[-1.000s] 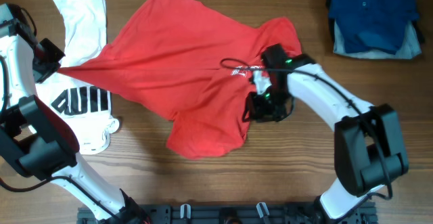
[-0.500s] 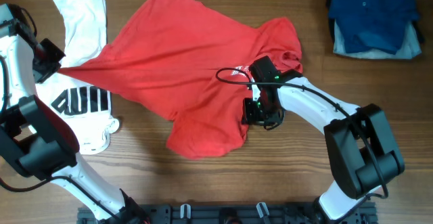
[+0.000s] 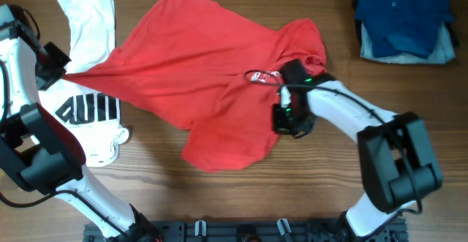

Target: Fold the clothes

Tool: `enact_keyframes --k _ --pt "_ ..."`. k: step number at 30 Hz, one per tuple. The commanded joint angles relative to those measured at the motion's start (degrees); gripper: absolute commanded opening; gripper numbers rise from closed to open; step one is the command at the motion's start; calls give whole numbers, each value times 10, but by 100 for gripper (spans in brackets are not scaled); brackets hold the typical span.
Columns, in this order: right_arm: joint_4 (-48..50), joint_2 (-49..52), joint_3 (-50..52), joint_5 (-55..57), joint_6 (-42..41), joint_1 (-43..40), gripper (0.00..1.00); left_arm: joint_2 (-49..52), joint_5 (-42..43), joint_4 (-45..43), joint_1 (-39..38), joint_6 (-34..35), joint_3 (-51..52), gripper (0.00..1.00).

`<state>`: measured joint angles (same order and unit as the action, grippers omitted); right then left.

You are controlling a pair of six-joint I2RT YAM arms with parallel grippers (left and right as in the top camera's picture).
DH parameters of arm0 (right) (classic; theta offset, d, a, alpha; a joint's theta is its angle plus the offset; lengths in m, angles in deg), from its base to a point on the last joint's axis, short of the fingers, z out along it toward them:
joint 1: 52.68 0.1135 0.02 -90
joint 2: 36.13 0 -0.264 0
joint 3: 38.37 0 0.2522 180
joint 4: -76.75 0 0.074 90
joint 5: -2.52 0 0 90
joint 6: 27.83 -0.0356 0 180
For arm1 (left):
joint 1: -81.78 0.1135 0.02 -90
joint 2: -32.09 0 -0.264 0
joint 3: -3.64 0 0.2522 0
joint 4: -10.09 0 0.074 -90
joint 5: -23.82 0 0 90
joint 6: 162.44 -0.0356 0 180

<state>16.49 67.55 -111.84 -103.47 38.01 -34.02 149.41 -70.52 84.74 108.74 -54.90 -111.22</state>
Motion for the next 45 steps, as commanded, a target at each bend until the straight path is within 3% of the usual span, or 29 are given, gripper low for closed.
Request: enact_keyframes --k 1,19,26,35,45 --pt "-12 -62 -17 25 21 -89 4 0 9 28 -12 5 -1 4" --pt "-62 -88 -99 27 116 -313 4 0 23 169 -134 -4 -1 4" --pt "-107 -88 -146 29 153 -390 4 0 19 228 -141 -4 -1 4" --pt "-223 -88 -160 -9 181 -374 4 0 19 313 -155 -24 -1 4" --pt "-305 -88 -160 -7 175 -303 5 0 19 323 -176 -48 -1 6"
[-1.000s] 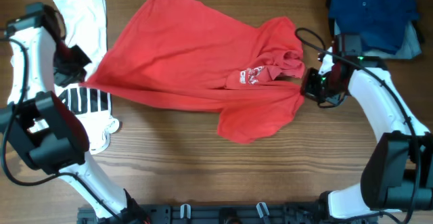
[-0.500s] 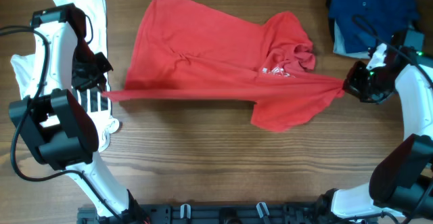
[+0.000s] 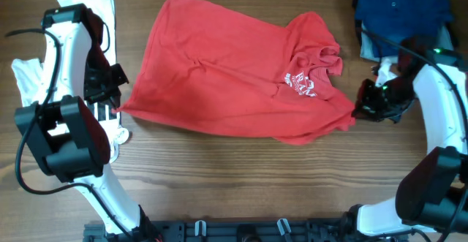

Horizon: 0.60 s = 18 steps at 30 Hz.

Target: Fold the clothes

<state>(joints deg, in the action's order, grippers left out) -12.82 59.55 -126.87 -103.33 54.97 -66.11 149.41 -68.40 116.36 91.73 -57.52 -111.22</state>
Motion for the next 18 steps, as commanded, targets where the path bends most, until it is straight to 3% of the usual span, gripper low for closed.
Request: enact_keyframes --k 1,3,5,8,10,12,16,18 --pt "-16 -8 -10 -9 6 23 6 0 -2 10 -7 -26 -1 10" --pt "-18 -8 -10 -9 5 28 12 0 -4 16 -8 -28 -1 21" --pt "-16 -8 -10 -10 6 28 38 0 -4 17 -9 -31 -1 33" --pt "13 -13 -12 -30 20 28 55 0 -2 16 -9 -66 -1 46" --pt "51 -19 -19 -75 44 30 71 0 -1 16 -9 -71 -1 49" --pt "92 -19 -35 -97 49 37 81 0 1 9 -9 -71 -6 52" --pt "189 -19 -66 -96 46 70 98 0 43 -49 -19 -83 -28 55" --pt "234 -13 -82 -70 40 88 100 0 71 -113 -33 -88 -39 59"
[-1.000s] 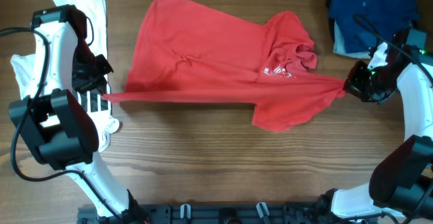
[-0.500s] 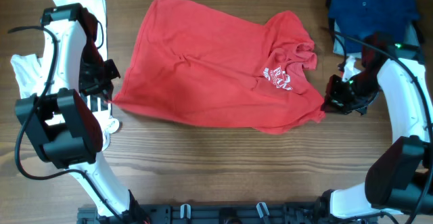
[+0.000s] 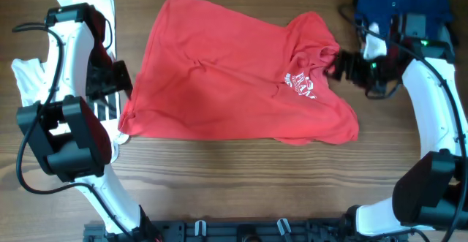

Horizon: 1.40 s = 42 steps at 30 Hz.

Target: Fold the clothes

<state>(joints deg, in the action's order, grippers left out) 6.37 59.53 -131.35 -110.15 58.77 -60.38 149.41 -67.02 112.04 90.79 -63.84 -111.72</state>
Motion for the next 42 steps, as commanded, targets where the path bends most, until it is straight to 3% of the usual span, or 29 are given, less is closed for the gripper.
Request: enact_keyframes --k 1,7,14,24,42 --pt "59 -7 -46 16 2 38 100 0 64 -110 -33 -25 -37 62" --pt "129 49 -98 49 8 52 100 16 66 -418 -104 -72 -37 95" --pt "157 75 -98 64 21 52 100 73 53 -634 -136 -78 -37 96" --pt "153 75 -98 78 34 52 100 189 60 -801 -142 -78 -38 91" --pt "148 75 -98 77 32 52 100 269 63 -836 -184 -145 -38 91"
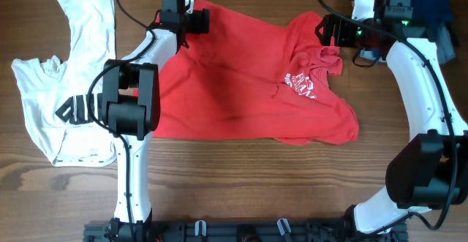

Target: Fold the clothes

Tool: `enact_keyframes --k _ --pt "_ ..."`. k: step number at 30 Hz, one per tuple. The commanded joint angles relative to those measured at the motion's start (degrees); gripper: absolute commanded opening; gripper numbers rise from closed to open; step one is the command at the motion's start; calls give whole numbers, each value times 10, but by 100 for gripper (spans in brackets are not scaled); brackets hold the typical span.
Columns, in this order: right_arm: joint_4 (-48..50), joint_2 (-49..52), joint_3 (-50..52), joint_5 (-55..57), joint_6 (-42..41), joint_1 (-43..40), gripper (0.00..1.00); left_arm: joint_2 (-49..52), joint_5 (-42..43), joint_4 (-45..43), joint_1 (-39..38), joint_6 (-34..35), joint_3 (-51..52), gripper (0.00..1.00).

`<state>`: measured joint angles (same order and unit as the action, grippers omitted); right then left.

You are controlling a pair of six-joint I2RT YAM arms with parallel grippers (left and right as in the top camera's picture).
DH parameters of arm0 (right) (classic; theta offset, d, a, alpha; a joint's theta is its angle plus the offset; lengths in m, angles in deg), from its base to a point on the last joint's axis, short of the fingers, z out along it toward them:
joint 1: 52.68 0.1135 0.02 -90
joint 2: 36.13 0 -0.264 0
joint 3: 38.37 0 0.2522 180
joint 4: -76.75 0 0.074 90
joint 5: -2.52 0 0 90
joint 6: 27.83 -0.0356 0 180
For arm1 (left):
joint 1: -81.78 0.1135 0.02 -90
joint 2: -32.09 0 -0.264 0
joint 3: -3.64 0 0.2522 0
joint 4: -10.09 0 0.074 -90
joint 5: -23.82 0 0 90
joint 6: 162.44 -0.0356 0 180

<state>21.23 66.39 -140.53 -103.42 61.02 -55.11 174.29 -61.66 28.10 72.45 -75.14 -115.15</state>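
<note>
A red T-shirt [234, 81] lies spread across the middle of the table, its white print [301, 85] toward the right side and its right part rumpled. My left gripper [200, 20] is at the shirt's far left corner, fingers pointing right over the cloth. At the far right corner, by the bunched sleeve, my right gripper [323, 31] points left. The overhead view does not show whether either jaw is open or holds cloth.
A white T-shirt [62, 88] with a dark print lies spread at the left, partly under the left arm. A pile of blue clothes [431, 1] sits at the far right corner, behind the right arm. Bare wood runs along the near edge.
My left gripper moved from the shirt's left edge to its far left corner. My right gripper moved from beside the right sleeve to the far right corner. The shirt lies much as before.
At first the red shirt lay crumpled and diagonal, the left gripper at its left tip and the right on its middle. Later it lay spread flat, with the grippers at its left and right sides. Now both are at its far corners.
</note>
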Motion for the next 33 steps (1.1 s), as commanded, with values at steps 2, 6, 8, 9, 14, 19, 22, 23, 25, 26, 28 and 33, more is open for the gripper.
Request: enact_keyframes --k 2,6,8,9,14,19,22,23,25,26,28,33 --pt "0 7 -6 10 10 0 99 20 10 -1 0 -40 -4 91" --pt "0 7 -6 10 10 0 100 28 -1 -2 9 -46 -4 91" --pt "0 7 -6 10 10 0 99 36 -5 5 17 -40 -4 91" --pt "0 7 -6 10 10 0 100 39 -18 9 21 -27 -4 91" --pt "10 13 -6 10 10 0 100 48 -71 51 59 7 -4 91" --pt "45 43 -5 10 10 0 100 48 -74 83 103 50 -4 91" --pt "81 74 -5 10 10 0 100 48 -71 104 121 62 -4 91" --pt "91 83 -5 10 10 0 100 48 -71 109 123 62 -4 91" --pt "123 111 -5 10 10 0 100 48 -71 118 126 62 -4 92" --pt "137 123 -5 9 9 0 100 48 -71 119 126 61 -4 92" --pt "162 143 -5 -2 9 0 99 48 -71 121 124 59 -4 93" --pt "219 182 -5 -52 -9 4 94 48 -72 121 112 59 -4 93"
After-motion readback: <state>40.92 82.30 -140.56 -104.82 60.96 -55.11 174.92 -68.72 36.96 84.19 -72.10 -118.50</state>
